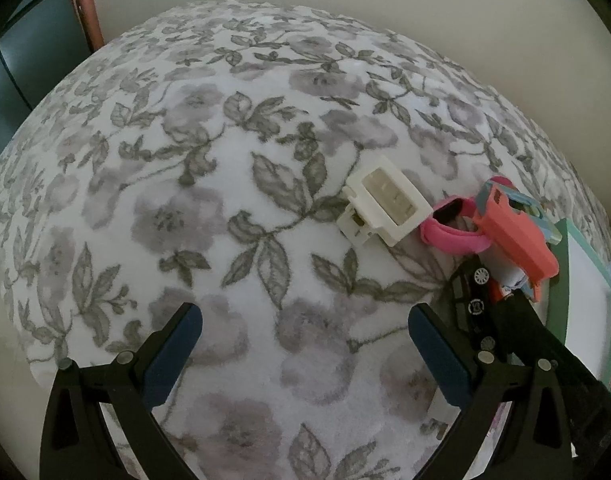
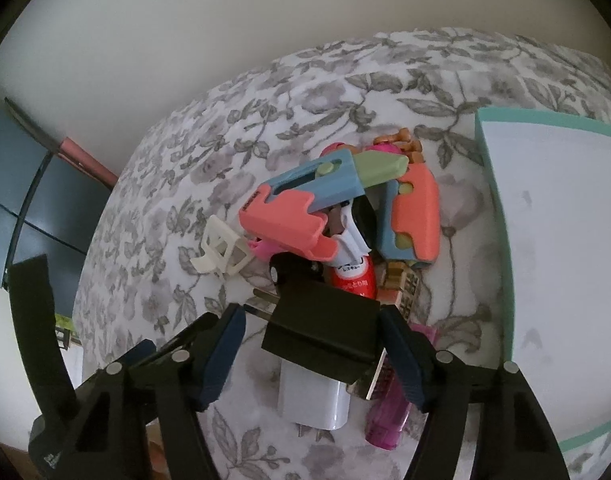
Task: Organize rigid objects
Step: 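Grasp the black charger with the right tool while the left tool grasps the white charger, then carry both chargers over the teal-rimmed tray and open both tools, then withdraw both open tools from the tray back toward the object pile, then grasp the pink lighter with the right tool while the left tool grasps the black toy car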
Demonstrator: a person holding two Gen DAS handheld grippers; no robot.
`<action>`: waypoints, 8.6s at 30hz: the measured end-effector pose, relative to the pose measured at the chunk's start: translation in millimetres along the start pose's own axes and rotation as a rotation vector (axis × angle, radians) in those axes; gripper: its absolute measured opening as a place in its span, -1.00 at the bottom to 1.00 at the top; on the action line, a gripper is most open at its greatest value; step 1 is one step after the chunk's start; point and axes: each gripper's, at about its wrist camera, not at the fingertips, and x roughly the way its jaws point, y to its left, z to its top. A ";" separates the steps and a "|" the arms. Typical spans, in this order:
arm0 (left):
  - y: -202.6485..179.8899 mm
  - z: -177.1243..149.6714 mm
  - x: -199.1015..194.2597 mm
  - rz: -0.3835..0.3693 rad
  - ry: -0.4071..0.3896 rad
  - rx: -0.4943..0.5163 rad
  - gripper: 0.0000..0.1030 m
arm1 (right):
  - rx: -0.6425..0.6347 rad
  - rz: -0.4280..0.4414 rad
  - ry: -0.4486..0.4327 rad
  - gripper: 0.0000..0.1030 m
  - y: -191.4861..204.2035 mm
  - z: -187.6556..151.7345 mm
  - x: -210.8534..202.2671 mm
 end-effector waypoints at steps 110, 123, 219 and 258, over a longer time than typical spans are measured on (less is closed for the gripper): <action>-306.3 -6.1 -1.2 -0.223 -0.019 0.493 -0.14 | 0.411 -0.495 -0.351 0.15 -232.5 36.8 -124.2; -300.9 -15.9 8.6 -0.213 0.003 0.513 -0.14 | 0.412 -0.523 -0.306 0.15 -236.8 32.5 -115.7; -55.9 44.5 -30.7 0.054 0.004 0.092 0.88 | -0.001 -0.201 -0.127 1.00 -50.2 34.1 -65.4; -117.5 33.1 42.1 -0.103 0.212 0.145 -0.34 | 0.126 -0.251 0.069 0.96 -69.1 22.2 -47.7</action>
